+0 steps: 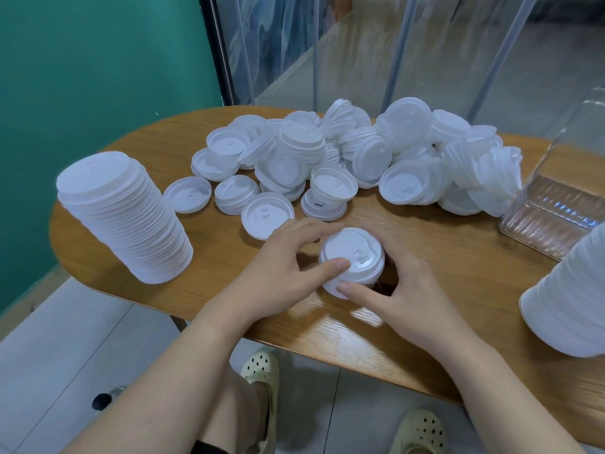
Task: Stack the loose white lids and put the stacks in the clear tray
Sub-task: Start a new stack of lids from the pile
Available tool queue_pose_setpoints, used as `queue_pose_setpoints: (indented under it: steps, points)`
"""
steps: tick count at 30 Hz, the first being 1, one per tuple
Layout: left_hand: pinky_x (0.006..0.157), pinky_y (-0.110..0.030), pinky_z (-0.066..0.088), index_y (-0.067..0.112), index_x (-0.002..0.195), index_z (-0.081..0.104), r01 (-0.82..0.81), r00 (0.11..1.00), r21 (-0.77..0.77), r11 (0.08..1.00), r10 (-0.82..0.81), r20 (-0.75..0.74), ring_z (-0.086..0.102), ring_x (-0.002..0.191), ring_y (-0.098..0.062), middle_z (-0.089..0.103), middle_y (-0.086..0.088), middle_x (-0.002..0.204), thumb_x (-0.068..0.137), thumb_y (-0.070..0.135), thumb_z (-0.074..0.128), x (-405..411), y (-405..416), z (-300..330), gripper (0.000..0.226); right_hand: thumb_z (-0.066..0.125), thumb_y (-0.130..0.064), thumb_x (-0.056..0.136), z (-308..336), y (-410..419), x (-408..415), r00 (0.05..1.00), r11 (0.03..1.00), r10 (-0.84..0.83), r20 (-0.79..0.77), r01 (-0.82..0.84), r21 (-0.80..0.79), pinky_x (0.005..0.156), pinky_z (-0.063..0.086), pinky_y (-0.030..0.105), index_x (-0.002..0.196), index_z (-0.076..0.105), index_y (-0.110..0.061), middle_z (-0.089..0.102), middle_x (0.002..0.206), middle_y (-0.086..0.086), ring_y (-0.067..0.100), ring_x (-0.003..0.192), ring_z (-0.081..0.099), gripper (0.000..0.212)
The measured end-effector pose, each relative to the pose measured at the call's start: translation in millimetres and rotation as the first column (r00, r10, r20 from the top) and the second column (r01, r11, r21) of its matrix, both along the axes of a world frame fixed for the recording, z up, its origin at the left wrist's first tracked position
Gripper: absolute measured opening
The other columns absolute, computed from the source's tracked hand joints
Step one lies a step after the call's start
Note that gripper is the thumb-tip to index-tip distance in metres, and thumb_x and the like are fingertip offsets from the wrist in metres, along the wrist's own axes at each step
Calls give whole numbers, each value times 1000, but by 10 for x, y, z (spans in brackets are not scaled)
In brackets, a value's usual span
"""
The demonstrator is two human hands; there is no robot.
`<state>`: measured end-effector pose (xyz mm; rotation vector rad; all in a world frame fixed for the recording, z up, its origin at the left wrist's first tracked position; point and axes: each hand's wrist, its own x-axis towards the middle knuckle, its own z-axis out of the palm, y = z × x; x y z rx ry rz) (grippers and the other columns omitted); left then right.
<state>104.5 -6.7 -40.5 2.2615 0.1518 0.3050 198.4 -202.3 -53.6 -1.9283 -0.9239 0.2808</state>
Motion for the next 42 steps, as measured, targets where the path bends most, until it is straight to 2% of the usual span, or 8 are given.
queue_pose_setpoints:
  steps: [5,9,15,19,23,28,34,42]
  points:
    - [109,-37,42,32,129,69,-37,996,66,997,31,88,55,124,-5,66,20,124,90,51,71,11,32,-39,44,83,-42,82,10,3,-10,1000,1000,-7,4,7,-9,88,38,0,127,46,-62,59,120,-42,-15,116,55,62]
    - [100,-37,42,27,105,74,-335,918,228,914,261,300,59,104,-6,68,15,103,90,41,74,-27,285,-54,21,83,-42,82,11,15,-14,1000,1000,-13,-2,13,-28,85,34,-5,121,43,-66,53,114,-52,-25,112,49,60]
    - [100,-28,22,28,115,71,-331,931,488,808,364,29,50,115,-12,60,15,109,93,44,70,-38,499,-84,26,81,-45,82,6,26,-18,1000,999,-13,1,13,-49,86,32,-6,119,42,-67,48,112,-59,-30,113,44,58]
    - [94,-26,20,26,99,72,-335,939,532,778,321,121,52,103,-12,60,16,99,99,36,64,-21,446,-49,13,81,-48,81,14,19,-21,1000,999,-22,3,22,-42,87,35,-3,124,44,-65,54,119,-48,-22,118,48,59]
    - [95,-25,35,25,96,68,-285,947,350,892,208,244,56,100,-5,67,14,100,99,34,64,-118,325,-20,10,83,-44,81,24,20,-24,1000,999,-20,4,20,-31,87,35,-3,122,46,-64,54,119,-50,-21,116,49,58]
    - [83,-17,46,21,100,74,-288,928,-67,955,296,227,64,95,-3,73,14,95,98,25,69,-171,123,49,6,81,-48,82,17,27,-15,1000,999,-13,13,14,-46,87,34,-4,122,42,-67,52,118,-52,-22,117,47,59]
    - [71,-16,51,14,98,74,-331,856,-535,777,486,176,63,71,-1,72,11,74,100,17,65,-129,65,93,10,83,-46,82,13,20,-14,1000,999,-18,10,18,-44,87,35,-3,121,43,-68,54,119,-49,-19,118,50,60]
    - [72,-22,53,19,92,76,-443,812,-607,660,583,42,62,69,-5,70,6,71,94,23,74,-79,160,51,5,81,-52,79,1,25,-8,1000,999,-24,17,25,-42,88,34,-3,127,45,-64,57,123,-43,-19,120,49,62]
